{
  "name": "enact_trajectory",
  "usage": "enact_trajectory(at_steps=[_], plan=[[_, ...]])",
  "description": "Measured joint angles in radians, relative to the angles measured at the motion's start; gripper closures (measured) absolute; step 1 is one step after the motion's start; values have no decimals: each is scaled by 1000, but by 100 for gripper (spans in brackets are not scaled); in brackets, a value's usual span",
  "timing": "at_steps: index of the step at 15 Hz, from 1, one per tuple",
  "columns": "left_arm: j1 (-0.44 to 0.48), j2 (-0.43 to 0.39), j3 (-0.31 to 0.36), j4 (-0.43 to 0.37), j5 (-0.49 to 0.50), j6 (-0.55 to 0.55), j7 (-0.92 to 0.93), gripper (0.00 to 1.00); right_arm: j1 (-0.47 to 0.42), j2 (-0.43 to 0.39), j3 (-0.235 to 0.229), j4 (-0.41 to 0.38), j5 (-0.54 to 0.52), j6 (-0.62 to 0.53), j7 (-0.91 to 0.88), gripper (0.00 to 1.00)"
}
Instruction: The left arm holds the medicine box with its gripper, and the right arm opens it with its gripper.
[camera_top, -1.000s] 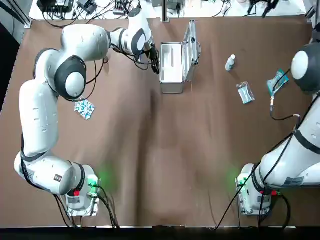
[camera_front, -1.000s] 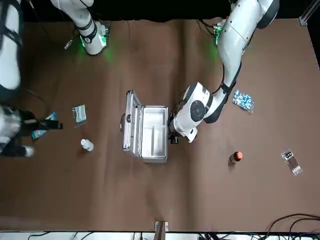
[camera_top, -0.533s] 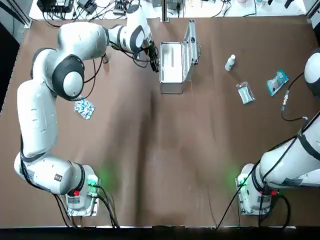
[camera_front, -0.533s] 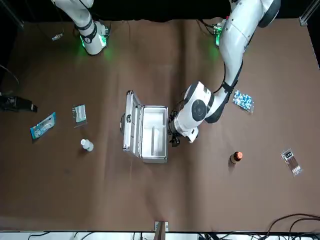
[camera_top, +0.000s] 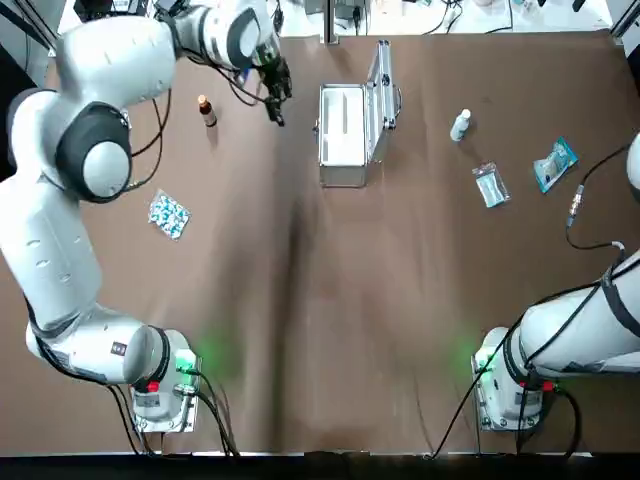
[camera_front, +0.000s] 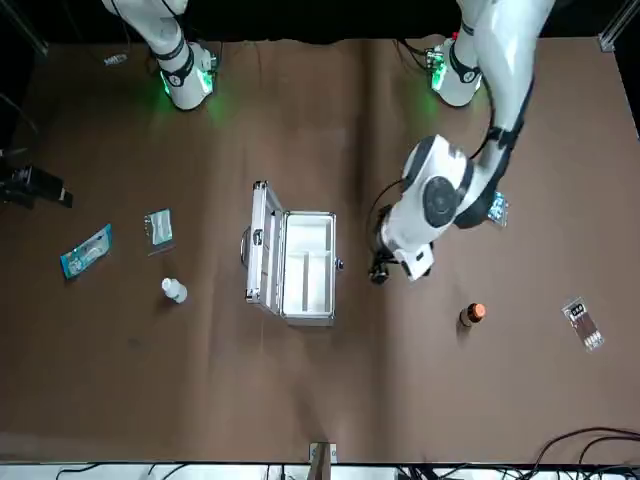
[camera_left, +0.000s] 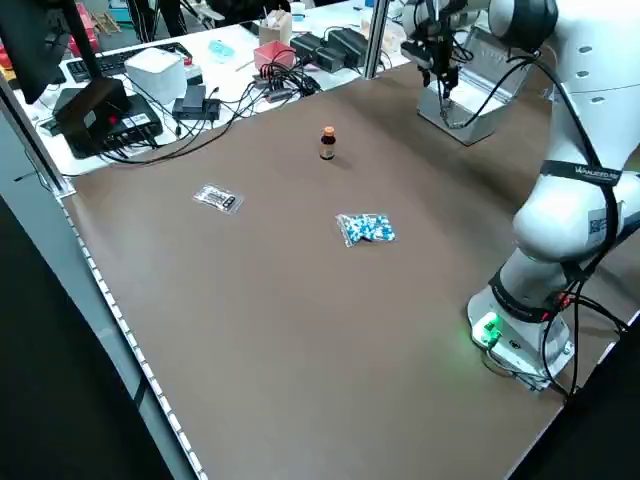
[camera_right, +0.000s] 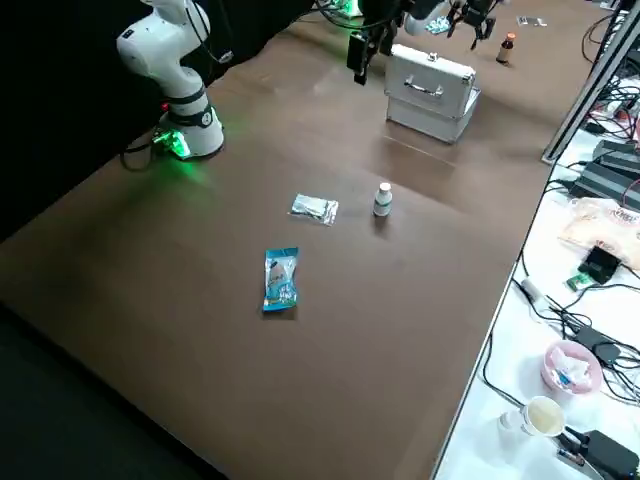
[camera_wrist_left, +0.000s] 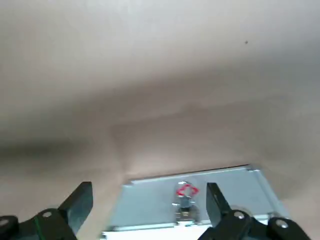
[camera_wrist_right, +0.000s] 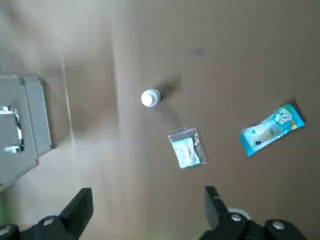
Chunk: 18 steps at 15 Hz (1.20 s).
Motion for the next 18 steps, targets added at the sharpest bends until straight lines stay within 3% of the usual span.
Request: enact_trajectory(at_steps=[4, 14, 15, 18], plan=[[102, -101, 1, -2, 5, -132, 347, 0, 24, -46, 0, -65, -36, 31, 0, 1], [353, -314, 3, -6, 107, -392, 1174, 0, 23, -46, -1, -78, -40, 42, 0, 1], [407, -338, 3, 22, 126, -447, 1298, 0, 23, -46, -1, -78, -40, 42, 0, 1], [439, -333, 5, 120, 208, -523, 1431, 0, 23, -46, -1, -78, -40, 42, 0, 1]])
